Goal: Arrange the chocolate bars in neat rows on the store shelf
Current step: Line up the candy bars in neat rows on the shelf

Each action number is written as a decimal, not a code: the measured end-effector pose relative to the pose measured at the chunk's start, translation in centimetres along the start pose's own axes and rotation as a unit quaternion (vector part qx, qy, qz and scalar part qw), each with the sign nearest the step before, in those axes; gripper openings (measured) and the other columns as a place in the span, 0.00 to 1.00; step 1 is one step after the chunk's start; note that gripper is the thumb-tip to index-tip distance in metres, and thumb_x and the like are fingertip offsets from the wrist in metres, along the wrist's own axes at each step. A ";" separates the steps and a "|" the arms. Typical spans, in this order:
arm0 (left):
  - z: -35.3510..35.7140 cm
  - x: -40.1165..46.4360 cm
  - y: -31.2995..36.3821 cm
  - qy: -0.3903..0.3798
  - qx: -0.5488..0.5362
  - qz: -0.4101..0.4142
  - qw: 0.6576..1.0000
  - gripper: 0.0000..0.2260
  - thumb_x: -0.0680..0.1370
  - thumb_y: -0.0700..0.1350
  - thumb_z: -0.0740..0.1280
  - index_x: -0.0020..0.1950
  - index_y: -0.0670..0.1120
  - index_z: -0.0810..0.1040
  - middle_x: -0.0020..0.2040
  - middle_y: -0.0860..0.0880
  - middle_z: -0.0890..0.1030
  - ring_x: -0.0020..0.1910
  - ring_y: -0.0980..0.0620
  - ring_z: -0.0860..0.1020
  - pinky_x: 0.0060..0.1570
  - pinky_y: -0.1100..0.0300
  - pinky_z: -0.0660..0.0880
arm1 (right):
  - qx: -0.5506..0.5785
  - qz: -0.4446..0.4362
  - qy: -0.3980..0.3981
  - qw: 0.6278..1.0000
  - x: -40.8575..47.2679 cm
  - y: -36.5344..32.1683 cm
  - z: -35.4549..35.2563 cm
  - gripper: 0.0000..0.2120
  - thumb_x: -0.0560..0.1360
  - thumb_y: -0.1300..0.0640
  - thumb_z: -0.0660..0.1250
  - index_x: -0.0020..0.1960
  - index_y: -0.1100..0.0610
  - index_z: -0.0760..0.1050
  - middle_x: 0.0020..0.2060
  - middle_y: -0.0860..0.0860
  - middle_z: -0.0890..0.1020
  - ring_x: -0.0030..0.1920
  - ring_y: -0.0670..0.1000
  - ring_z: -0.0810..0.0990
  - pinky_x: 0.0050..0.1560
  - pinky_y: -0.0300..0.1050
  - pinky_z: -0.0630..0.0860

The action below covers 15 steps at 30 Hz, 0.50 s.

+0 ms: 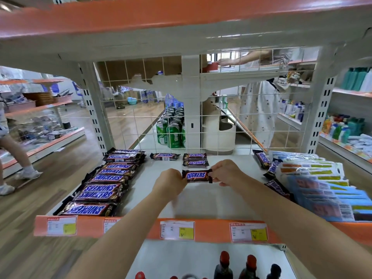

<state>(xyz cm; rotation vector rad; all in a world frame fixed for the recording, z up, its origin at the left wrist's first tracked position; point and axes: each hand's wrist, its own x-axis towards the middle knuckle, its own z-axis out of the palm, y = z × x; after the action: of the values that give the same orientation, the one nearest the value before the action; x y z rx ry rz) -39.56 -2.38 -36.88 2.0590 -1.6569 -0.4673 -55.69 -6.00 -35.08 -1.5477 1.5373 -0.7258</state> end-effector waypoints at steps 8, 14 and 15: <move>1.1 4.1 -0.1 0.023 0.118 0.002 0.993 0.09 0.79 0.47 0.60 0.42 0.45 0.73 0.41 0.47 0.75 0.41 0.45 0.73 0.39 0.61 0.67 | -0.134 -0.059 0.048 0.988 4.1 0.4 1.3 0.07 0.73 0.64 0.66 0.51 0.62 0.79 0.52 0.57 0.79 0.54 0.56 0.78 0.47 0.41 0.73; 1.5 5.4 -0.1 0.037 0.159 0.018 0.986 0.11 0.80 0.50 0.58 0.46 0.45 0.75 0.46 0.45 0.78 0.47 0.44 0.75 0.42 0.60 0.66 | -0.172 -0.079 0.071 0.979 5.4 0.4 1.4 0.09 0.74 0.63 0.66 0.52 0.64 0.80 0.53 0.59 0.80 0.54 0.56 0.79 0.53 0.44 0.74; 1.6 5.6 -0.1 0.041 0.164 0.019 0.985 0.12 0.80 0.50 0.58 0.48 0.45 0.76 0.48 0.45 0.79 0.49 0.44 0.76 0.43 0.59 0.67 | -0.174 -0.083 0.076 0.978 5.6 0.5 1.4 0.09 0.74 0.63 0.66 0.51 0.64 0.80 0.53 0.59 0.81 0.54 0.56 0.79 0.53 0.44 0.74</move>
<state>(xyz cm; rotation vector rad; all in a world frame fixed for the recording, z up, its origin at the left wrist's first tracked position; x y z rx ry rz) -39.14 -8.04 -38.18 2.2358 -1.8174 -0.0985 -54.24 -11.29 -37.02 -1.9366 1.7325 -0.7075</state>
